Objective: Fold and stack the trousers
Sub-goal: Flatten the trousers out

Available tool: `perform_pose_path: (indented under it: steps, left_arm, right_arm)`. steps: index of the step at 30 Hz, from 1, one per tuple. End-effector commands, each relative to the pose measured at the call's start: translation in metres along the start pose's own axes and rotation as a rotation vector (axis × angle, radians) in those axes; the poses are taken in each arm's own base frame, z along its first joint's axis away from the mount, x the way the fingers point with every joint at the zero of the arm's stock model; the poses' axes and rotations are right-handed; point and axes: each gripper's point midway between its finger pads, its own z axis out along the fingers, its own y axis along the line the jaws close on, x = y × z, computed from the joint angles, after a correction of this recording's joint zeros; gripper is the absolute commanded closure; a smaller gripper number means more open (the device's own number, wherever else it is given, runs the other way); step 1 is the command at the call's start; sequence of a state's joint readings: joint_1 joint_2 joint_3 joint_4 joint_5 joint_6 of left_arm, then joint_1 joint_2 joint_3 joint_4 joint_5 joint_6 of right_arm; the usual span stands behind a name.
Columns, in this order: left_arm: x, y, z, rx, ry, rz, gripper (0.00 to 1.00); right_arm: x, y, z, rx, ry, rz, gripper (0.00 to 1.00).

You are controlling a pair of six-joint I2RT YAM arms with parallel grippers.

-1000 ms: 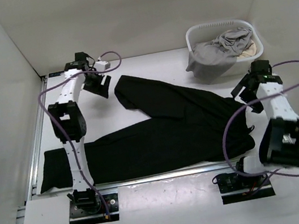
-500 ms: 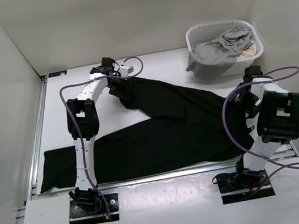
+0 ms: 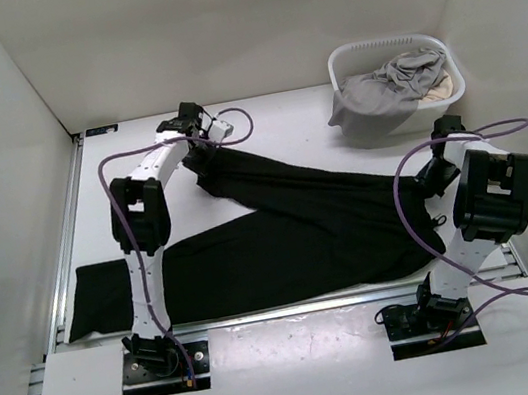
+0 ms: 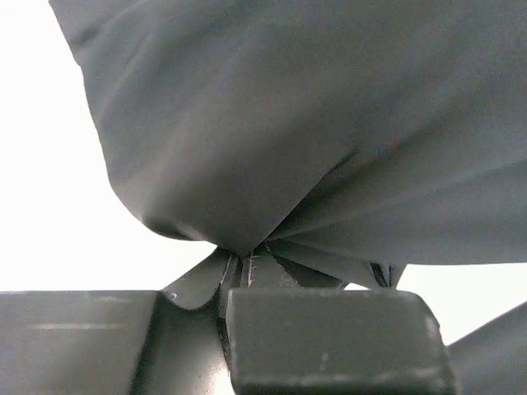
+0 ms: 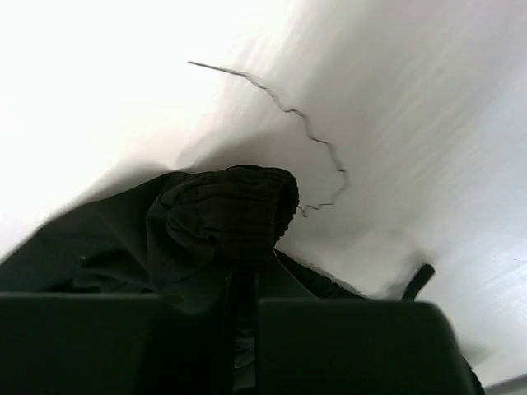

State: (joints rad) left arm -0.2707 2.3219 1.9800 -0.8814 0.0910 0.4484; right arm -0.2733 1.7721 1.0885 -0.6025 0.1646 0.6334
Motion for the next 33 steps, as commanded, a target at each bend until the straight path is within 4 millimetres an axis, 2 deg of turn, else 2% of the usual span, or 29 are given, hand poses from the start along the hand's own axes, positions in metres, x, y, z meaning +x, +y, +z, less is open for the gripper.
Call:
perform_pose_path:
  steps: [1,2,3,4,5,6,7,9,10,11,12,13,14,16,17,18,19,20,21,23,24,25,26,27,28,30,31,33]
  left_arm:
    - [-0.018,0.056,-0.104,-0.349,-0.029,0.197,0.86]
    - [-0.004,0.045,-0.101,-0.355,0.022,0.245,0.86]
    - [-0.002,0.044,-0.12,-0.392,0.018,0.278,0.85]
    - [0.021,0.031,-0.112,-0.379,0.097,0.347,0.79]
    - [0.026,0.022,-0.125,-0.378,0.089,0.371,0.76]
    - [0.04,0.008,-0.123,-0.352,0.119,0.391,0.71]
    - [0.071,-0.03,-0.115,-0.225,0.175,0.457,0.64]
    - [0.103,-0.075,-0.11,-0.052,0.228,0.517,0.56]
    - [0.113,-0.107,-0.109,0.097,0.212,0.534,0.53]
    - [0.118,-0.129,-0.113,0.182,0.208,0.548,0.48]
    - [0.124,-0.143,-0.126,0.275,0.226,0.532,0.43]
    - [0.116,-0.155,-0.137,0.338,0.191,0.519,0.4]
    - [0.08,-0.163,-0.155,0.409,0.056,0.499,0.38]
    - [0.049,-0.159,-0.172,0.451,-0.04,0.414,0.37]
    - [0.029,-0.142,-0.176,0.388,-0.097,0.371,0.37]
    - [0.012,-0.107,-0.183,0.282,-0.153,0.296,0.35]
    - [0.006,-0.081,-0.18,0.186,-0.168,0.23,0.35]
    - [0.0,-0.038,-0.174,0.007,-0.179,0.128,0.37]
    - [0.023,-0.008,-0.157,-0.044,-0.116,0.042,0.36]
    - [0.052,0.018,-0.139,-0.087,-0.013,-0.069,0.26]
    - [0.075,0.024,-0.132,-0.055,0.049,-0.157,0.21]
    - [0.092,0.017,-0.115,0.004,0.091,-0.197,0.18]
    - [0.1,0.01,-0.11,0.051,0.097,-0.215,0.13]
    - [0.098,0.003,-0.102,0.097,0.065,-0.237,0.11]
    - [0.107,-0.003,-0.091,0.117,0.076,-0.241,0.05]
    - [0.093,0.004,-0.083,0.085,0.015,-0.219,0.03]
    - [0.089,-0.001,-0.078,0.1,0.01,-0.22,0.03]
    - [0.092,-0.002,-0.063,0.106,0.022,-0.246,0.03]
  right_arm:
    - [0.013,-0.001,0.026,-0.001,0.039,0.025,1.0]
    - [0.011,0.0,0.023,-0.01,0.028,0.026,1.0]
    - [0.012,0.002,0.022,-0.021,0.036,0.026,1.0]
    - [0.008,0.007,0.018,-0.048,0.022,0.01,1.0]
    - [0.007,0.012,0.015,-0.076,0.017,0.002,1.0]
    - [0.011,0.022,0.009,-0.122,0.03,-0.021,1.0]
    - [0.015,0.028,0.004,-0.142,0.026,-0.05,1.0]
    - [0.016,0.035,-0.002,-0.154,0.018,-0.083,1.0]
    - [0.014,0.036,-0.007,-0.153,0.002,-0.101,1.0]
    - [0.014,0.036,-0.008,-0.153,0.002,-0.102,1.0]
    - [0.012,0.037,-0.011,-0.161,-0.009,-0.101,1.0]
    - [0.013,0.036,-0.013,-0.163,-0.012,-0.11,1.0]
    - [0.013,0.036,-0.013,-0.163,-0.012,-0.11,1.0]
    - [0.014,0.035,-0.016,-0.163,-0.013,-0.119,1.0]
    - [0.015,0.033,-0.016,-0.158,-0.006,-0.12,1.0]
    - [0.015,0.033,-0.016,-0.158,-0.006,-0.12,1.0]
    - [0.014,0.033,-0.018,-0.163,-0.014,-0.128,1.0]
    - [0.014,0.033,-0.018,-0.163,-0.014,-0.128,1.0]
    - [0.013,0.034,-0.021,-0.169,-0.022,-0.128,1.0]
    - [0.012,0.032,-0.024,-0.161,-0.029,-0.127,1.0]
    - [0.012,0.032,-0.024,-0.161,-0.029,-0.127,1.0]
    - [0.01,0.031,-0.026,-0.158,-0.041,-0.126,1.0]
    - [0.01,0.031,-0.026,-0.158,-0.042,-0.126,1.0]
    - [0.01,0.031,-0.026,-0.158,-0.042,-0.135,1.0]
    - [0.01,0.031,-0.026,-0.158,-0.042,-0.135,1.0]
    - [0.014,0.03,-0.024,-0.155,-0.022,-0.137,1.0]
    - [0.011,0.032,-0.026,-0.16,-0.029,-0.136,1.0]
    - [0.013,0.03,-0.026,-0.155,-0.022,-0.137,1.0]
